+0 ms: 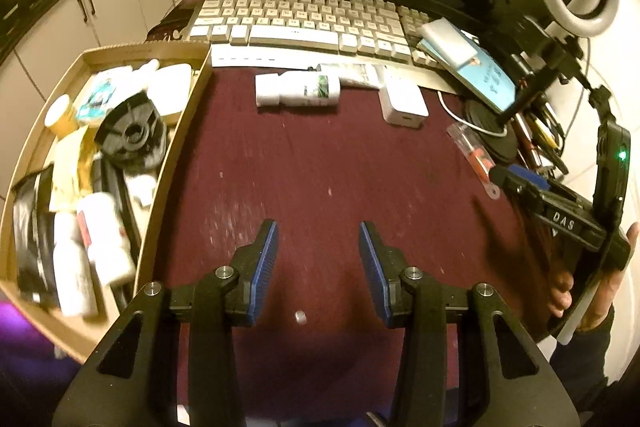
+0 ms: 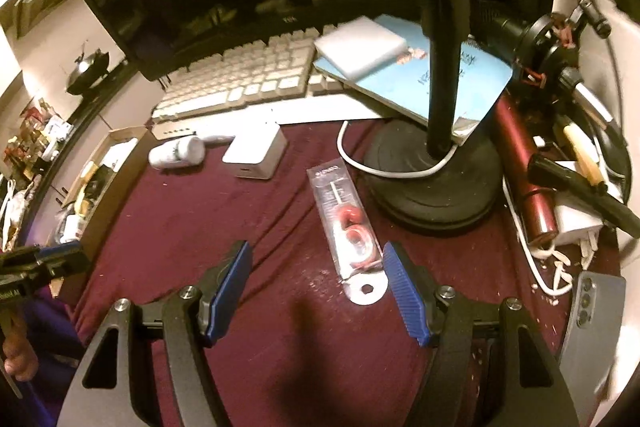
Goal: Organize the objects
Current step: 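Move both tools back over the desk toward the white bottle and candle package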
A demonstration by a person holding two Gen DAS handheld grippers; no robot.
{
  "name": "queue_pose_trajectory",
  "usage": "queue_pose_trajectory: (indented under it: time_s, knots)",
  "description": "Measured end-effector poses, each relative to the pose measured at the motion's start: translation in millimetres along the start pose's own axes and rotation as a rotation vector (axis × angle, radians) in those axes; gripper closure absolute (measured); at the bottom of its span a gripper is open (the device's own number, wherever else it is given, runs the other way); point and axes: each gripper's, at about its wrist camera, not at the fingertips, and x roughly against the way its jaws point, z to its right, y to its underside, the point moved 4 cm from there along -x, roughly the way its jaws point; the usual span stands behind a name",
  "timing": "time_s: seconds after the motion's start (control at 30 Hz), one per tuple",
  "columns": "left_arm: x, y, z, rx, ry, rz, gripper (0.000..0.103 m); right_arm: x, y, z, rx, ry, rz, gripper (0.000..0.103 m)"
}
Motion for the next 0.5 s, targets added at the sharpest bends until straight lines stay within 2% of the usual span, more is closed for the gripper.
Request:
queue_pose_trajectory:
  time_s: [0.23,0.5]
  knots:
    - [-32.5,-42.0,-20.7,0.011,-0.016,-0.008,0.061,-24.7,-4.1,6.7,0.006,0.023,-0.034,0.034]
    - [-63.5,-86.0,-32.6,0.002,-0.027,-0.03,0.061,-34.0,-6.5,5.3,0.02,0.025,-0.043,0.034]
